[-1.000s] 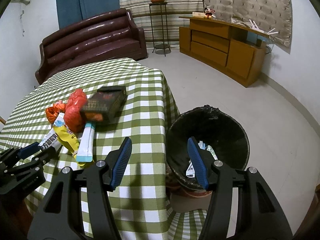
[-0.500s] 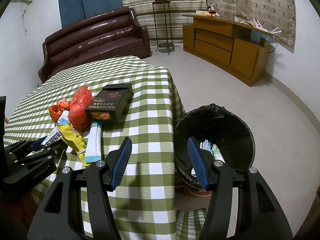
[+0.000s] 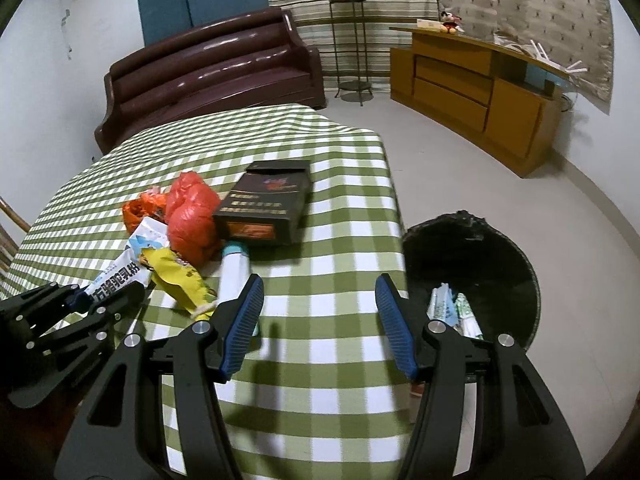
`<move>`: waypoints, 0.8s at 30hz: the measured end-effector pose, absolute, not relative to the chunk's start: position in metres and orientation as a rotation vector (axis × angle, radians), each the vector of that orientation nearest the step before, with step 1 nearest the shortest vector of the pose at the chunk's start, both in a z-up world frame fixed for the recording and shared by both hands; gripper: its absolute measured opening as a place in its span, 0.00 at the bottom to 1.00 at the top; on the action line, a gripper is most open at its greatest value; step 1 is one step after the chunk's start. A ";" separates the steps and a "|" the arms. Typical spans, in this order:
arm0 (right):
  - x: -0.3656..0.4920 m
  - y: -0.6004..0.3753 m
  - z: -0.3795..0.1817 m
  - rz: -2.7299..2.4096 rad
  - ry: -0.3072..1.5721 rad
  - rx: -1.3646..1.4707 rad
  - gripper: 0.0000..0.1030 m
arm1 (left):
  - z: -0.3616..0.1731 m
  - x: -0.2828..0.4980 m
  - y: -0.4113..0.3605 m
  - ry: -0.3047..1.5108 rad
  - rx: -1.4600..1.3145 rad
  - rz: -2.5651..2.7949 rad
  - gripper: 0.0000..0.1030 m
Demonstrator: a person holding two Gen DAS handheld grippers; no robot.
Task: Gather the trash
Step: 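Grasp the teal-capped white tube with the right tool while the left tool holds its tube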
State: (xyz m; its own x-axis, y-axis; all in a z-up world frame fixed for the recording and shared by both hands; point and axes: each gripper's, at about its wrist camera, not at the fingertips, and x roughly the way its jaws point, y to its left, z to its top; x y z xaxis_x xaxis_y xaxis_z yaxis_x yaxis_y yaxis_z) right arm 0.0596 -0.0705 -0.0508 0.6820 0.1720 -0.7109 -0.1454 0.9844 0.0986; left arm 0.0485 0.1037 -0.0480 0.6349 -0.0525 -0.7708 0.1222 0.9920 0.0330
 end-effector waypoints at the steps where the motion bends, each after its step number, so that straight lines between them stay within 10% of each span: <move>1: 0.060 -0.068 -0.051 0.185 0.803 0.032 0.55 | -0.047 0.047 0.106 0.876 0.083 -0.097 0.26; 24: 0.070 -0.030 -0.056 0.283 0.873 -0.032 0.31 | -0.041 0.048 0.138 0.868 0.042 -0.053 0.26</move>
